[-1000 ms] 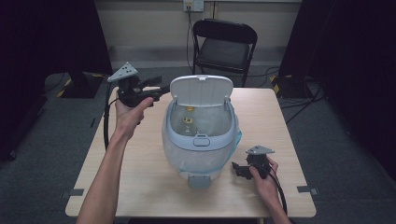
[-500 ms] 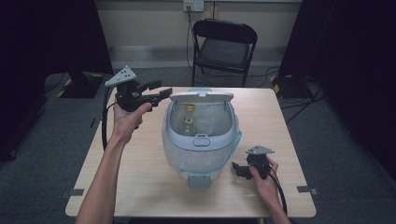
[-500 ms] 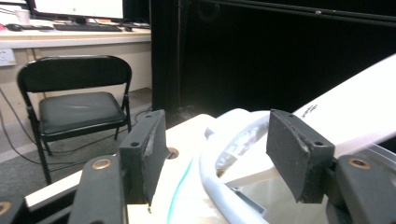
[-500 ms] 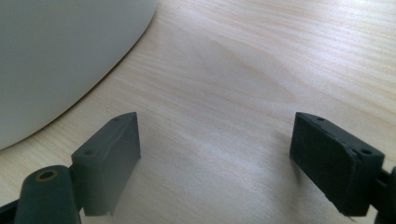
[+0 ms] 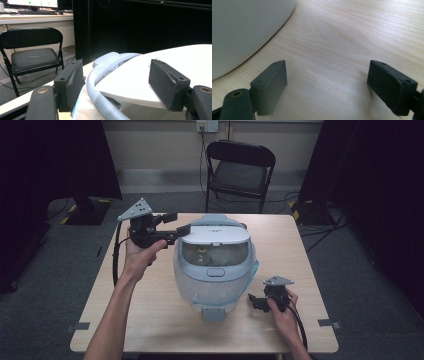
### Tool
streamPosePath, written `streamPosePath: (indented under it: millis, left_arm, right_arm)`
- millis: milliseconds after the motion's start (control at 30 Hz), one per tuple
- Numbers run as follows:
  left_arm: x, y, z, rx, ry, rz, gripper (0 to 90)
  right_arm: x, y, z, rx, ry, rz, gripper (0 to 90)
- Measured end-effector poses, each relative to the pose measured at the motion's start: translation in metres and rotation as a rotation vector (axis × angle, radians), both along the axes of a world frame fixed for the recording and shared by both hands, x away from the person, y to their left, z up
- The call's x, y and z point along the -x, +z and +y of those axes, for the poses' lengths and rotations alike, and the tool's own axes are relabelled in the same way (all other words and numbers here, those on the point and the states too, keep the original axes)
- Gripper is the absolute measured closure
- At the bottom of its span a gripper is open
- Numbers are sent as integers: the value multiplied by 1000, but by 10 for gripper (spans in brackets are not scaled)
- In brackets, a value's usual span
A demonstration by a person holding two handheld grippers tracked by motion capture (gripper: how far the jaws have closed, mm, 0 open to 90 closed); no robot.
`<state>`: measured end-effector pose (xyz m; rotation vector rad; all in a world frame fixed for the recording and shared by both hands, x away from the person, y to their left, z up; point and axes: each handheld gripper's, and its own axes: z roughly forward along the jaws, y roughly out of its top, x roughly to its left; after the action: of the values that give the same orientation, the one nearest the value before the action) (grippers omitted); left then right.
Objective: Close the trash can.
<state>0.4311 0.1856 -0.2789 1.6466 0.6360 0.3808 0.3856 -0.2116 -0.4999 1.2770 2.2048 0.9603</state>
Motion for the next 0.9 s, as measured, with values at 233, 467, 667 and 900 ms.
streamPosePath:
  millis: [233,467,667,900]
  left_arm:
    - [10,0,-6,-9,-12,-7,259]
    - [18,3,-11,3,-34,-9,252]
    - [25,2,-22,-15,-56,12,208]
    - [32,1,-33,-26,-84,8,195]
  right_arm:
    - [0,0,0,0,0,0,151]
    - [0,0,0,0,0,0,151]
    - [0,0,0,0,0,0,150]
    - [0,0,0,0,0,0,150]
